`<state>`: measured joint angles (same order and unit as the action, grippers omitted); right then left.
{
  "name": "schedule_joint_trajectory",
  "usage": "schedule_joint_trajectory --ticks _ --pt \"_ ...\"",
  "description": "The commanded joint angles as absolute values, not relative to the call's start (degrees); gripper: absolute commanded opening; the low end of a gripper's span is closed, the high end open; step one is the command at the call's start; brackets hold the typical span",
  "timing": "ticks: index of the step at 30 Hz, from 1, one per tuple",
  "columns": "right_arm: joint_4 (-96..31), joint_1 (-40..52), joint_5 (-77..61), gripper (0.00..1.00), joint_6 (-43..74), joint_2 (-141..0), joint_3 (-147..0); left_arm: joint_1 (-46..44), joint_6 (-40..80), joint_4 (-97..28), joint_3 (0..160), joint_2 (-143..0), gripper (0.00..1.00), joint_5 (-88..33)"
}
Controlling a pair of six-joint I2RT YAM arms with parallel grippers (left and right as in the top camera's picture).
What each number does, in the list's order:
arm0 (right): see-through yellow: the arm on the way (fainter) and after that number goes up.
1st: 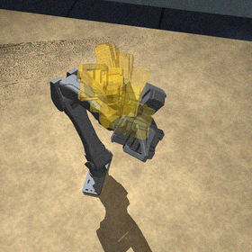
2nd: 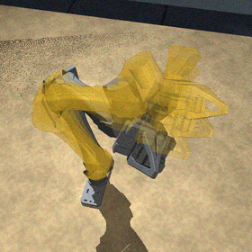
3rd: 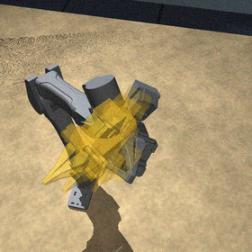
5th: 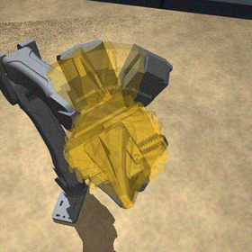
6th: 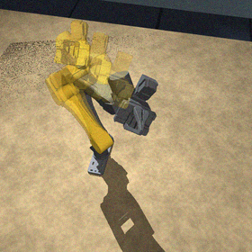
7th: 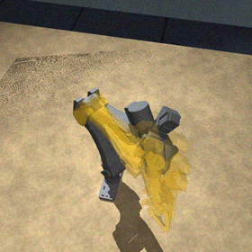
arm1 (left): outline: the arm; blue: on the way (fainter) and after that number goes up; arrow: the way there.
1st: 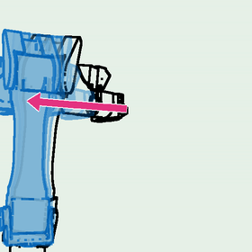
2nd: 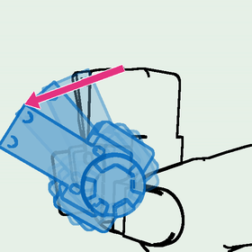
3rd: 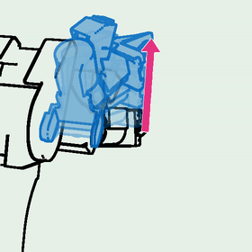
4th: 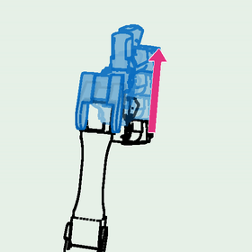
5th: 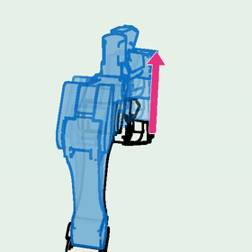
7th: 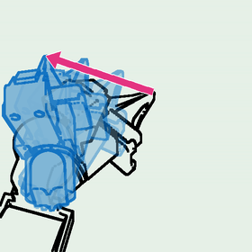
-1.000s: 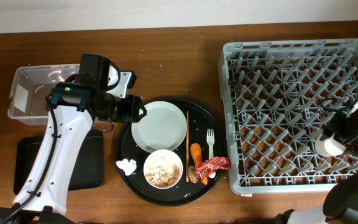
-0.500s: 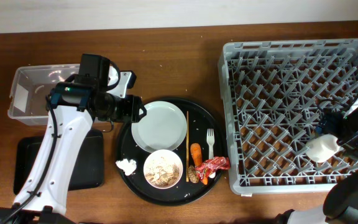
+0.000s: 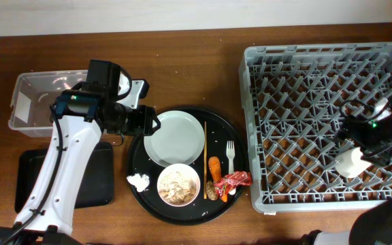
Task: Sort waste into correct bins and load items into the dishwasher rack
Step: 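Move the right gripper to the white plate and grasp its rim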
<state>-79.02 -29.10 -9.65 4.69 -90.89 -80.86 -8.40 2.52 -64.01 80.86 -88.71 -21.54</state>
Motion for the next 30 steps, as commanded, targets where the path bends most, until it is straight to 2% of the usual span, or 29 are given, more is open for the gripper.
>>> schedule_joint_trajectory --ticks 1,7,17,21,27,30 --pt "-79.26 -24.10 -19.09 0.88 -1.78 -83.90 -83.57 -8.62 1.23 -64.93 81.41 -88.58 0.60 -20.60" --pt "-79.55 -12.32 -20.49 0.88 -3.01 -79.48 -83.57 -8.62 1.26 -67.79 81.41 -88.58 0.61 -15.53" --pt "-73.56 8.71 -20.36 0.87 0.69 -81.36 -83.55 -8.62 2.61 -69.14 81.41 -88.58 0.61 -9.80" --pt "-69.47 15.53 -20.34 0.86 0.91 -84.27 -83.55 -7.60 3.75 -70.28 81.43 -88.55 0.61 -7.22" --pt "-60.23 25.58 -17.56 0.85 2.44 -92.95 -83.55 -1.34 4.51 -72.93 81.43 -88.03 0.61 -7.20" --pt "-57.39 28.82 -17.21 0.80 3.07 -97.34 -83.55 1.61 4.49 -73.60 81.43 -88.03 0.61 -7.22"
